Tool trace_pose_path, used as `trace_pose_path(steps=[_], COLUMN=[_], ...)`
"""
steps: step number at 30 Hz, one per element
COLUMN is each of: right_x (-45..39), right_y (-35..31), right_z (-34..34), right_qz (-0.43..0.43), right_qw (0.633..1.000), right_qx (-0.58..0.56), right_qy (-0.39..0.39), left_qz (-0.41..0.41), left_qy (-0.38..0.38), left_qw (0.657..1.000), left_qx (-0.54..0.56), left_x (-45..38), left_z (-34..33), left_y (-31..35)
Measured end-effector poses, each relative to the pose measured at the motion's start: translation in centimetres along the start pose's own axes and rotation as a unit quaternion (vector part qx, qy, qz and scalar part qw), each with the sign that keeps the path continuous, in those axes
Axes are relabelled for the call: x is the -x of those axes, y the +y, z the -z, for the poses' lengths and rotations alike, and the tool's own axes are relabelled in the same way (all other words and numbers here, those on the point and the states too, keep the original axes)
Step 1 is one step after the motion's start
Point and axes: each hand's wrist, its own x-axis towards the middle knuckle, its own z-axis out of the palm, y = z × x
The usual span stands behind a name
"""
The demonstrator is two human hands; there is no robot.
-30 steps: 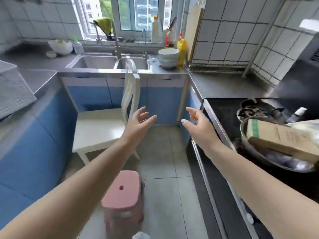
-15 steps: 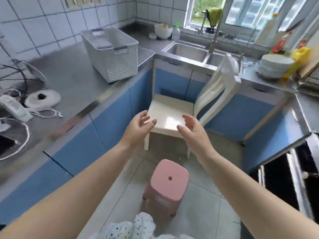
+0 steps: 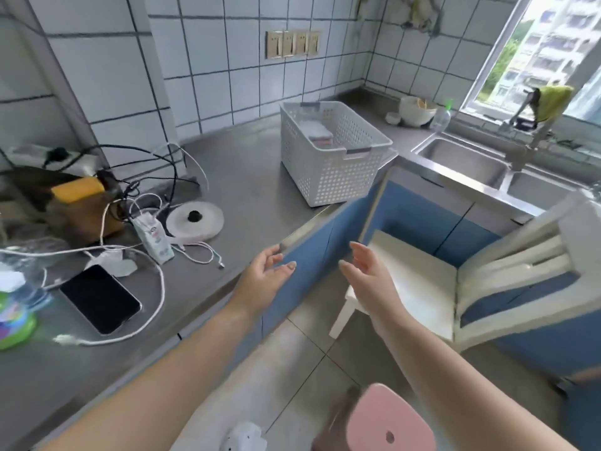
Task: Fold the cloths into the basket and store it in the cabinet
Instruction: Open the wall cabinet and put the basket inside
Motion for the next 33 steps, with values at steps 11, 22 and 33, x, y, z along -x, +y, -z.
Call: trace_pose_path(steps=[11, 22, 33], right_x=[-10.5, -28.1, -48.0], right_y=[-1.4, -3.2, -4.3], right_z=[-0.6, 5.0, 12.4], right_qz=[0.013, 0.11, 0.127], right_qw=[1.0, 0.993, 0.975], right_qx=[-0.004, 0.041, 0.177], right_qy=[-0.016, -0.02, -0.034], left_qz=[-0.015, -0.024, -0.012], left_qy=[0.006, 0.028, 0.077], left_qw=[1.0, 0.999, 0.995], left_qx=[0.026, 0.026, 0.062], left_x=[-9.4, -24.8, -38.5], left_z=[0.3, -5.2, -8.9], left_y=[2.1, 6.0, 9.8])
